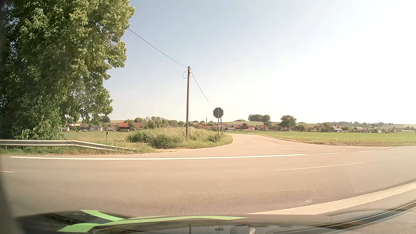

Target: Follow the waypoints while adhering to traffic rules and regulations

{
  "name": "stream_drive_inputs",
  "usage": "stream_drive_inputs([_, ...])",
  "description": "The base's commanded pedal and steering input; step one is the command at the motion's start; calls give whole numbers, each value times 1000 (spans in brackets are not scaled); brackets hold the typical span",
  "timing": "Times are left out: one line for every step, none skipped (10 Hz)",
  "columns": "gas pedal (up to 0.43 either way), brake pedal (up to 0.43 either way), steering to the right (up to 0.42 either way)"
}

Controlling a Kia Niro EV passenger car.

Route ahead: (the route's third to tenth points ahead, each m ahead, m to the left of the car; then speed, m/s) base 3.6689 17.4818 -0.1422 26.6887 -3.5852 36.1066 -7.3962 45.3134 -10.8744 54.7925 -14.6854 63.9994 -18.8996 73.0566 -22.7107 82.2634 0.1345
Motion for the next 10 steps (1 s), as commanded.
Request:
stream_drive_inputs([0, 43, -879])
stream_drive_inputs([0, 43, -879])
stream_drive_inputs([0, 43, -879])
stream_drive_inputs([0, 43, -879])
stream_drive_inputs([0, 43, -879])
stream_drive_inputs([0, 43, -879])
stream_drive_inputs([0, 43, -879])
stream_drive_inputs([0, 49, -879])
stream_drive_inputs([0, 49, -879])
stream_drive_inputs([0, 49, -879])
